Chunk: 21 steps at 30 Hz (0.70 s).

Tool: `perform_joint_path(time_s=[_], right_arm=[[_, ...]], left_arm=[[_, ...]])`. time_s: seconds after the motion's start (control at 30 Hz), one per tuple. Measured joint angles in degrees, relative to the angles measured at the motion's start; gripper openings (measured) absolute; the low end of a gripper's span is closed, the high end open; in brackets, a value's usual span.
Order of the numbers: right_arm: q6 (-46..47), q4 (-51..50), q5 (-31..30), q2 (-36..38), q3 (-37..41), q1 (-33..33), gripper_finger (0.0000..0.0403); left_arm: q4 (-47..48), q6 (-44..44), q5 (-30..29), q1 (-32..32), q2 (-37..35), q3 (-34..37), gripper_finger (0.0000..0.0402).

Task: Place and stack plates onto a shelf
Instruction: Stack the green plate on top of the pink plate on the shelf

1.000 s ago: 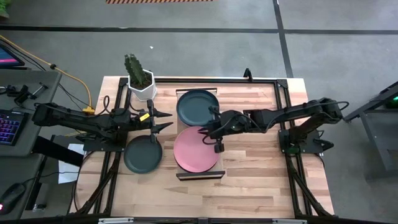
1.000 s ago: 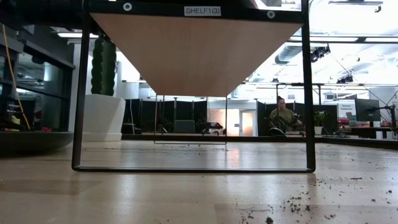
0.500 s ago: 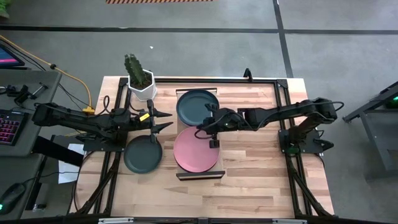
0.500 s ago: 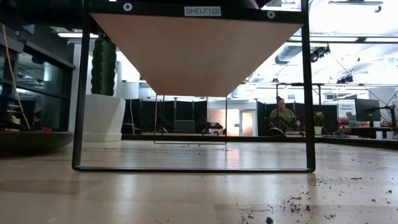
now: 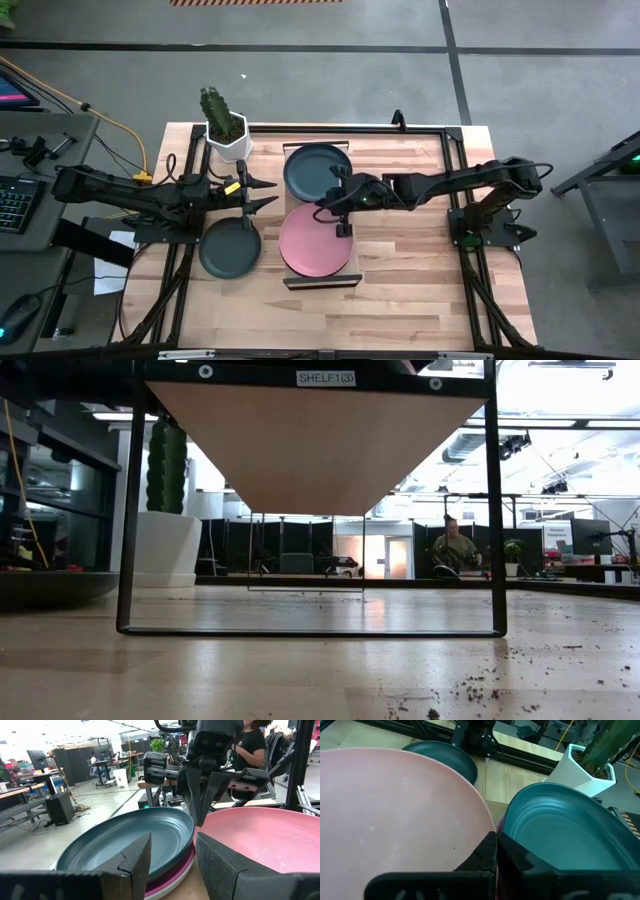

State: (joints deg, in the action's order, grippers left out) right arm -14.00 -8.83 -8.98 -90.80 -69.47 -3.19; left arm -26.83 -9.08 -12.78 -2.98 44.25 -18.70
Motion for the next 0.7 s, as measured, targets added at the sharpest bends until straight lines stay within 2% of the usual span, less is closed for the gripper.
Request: perform_joint_path(time_s=[0.7], right_arm=[[3.28, -3.53, 0.03, 0.0, 0.0, 2.09, 0.0]], left_arm=[[0.02, -0.02, 0.0, 0.0, 0.0, 0.0, 0.0143]])
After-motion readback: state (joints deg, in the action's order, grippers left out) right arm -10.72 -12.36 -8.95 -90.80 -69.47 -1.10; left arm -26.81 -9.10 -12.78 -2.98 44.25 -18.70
